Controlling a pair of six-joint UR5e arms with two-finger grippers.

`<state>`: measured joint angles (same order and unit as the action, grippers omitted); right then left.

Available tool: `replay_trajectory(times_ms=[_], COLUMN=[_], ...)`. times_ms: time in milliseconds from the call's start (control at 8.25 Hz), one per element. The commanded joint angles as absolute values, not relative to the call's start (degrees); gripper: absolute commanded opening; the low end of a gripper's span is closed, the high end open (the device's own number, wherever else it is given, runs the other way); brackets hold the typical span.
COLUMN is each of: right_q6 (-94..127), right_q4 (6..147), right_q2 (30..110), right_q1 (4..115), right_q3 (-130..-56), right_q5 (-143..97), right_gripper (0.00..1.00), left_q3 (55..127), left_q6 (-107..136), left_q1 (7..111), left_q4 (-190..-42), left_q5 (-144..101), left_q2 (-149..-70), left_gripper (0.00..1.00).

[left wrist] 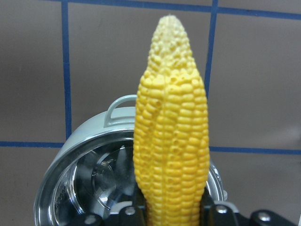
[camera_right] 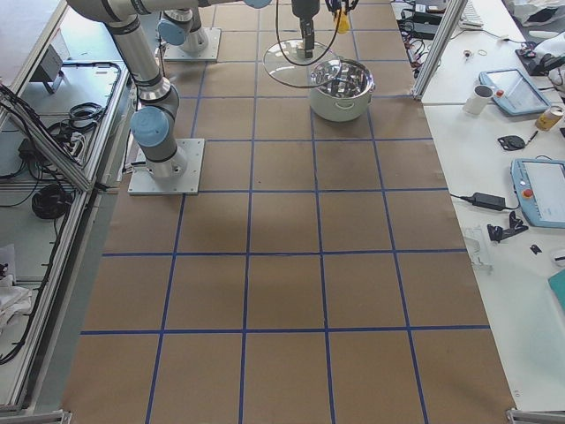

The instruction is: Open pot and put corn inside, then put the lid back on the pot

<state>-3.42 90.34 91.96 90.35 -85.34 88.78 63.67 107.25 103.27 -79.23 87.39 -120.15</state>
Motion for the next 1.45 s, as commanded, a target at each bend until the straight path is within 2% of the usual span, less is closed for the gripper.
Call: replay_trajectory(times_ms=[0, 848, 970, 1091, 1212, 1333], right_q6=[-3.43, -3.43, -3.51, -3.52, -3.52, -3.69], right_q4=[90.35, 90.26, 90.26, 90.26, 90.26, 90.26], right_q2=[91.93, 91.93, 91.93, 91.93, 91.93, 91.93], right_q1=[90.35, 90.35, 90.35, 90.26, 90.26, 90.35], right_q3=[-85.34, -85.34, -85.34, -85.34, -85.34, -85.34], right_q5=[88.77, 88.86, 88.94, 88.95, 88.95, 88.95], right_gripper=[0.31, 0.31, 0.31, 0.31, 0.31, 0.31], left_q3=[62.93, 63.19, 63.19, 63.19, 63.19, 63.11], left_q6=[109.51, 111.09, 112.14, 112.50, 112.41, 112.59], left_q1=[107.83, 111.71, 111.71, 111.71, 111.71, 112.14], left_q4=[-76.91, -74.54, -73.31, -72.43, -72.33, -71.38], left_q5=[88.94, 88.51, 88.59, 88.59, 88.68, 88.68], left_q2=[-122.87, -127.79, -128.23, -128.84, -129.20, -129.11], left_gripper=[0.00, 0.00, 0.07, 0.09, 0.22, 0.43])
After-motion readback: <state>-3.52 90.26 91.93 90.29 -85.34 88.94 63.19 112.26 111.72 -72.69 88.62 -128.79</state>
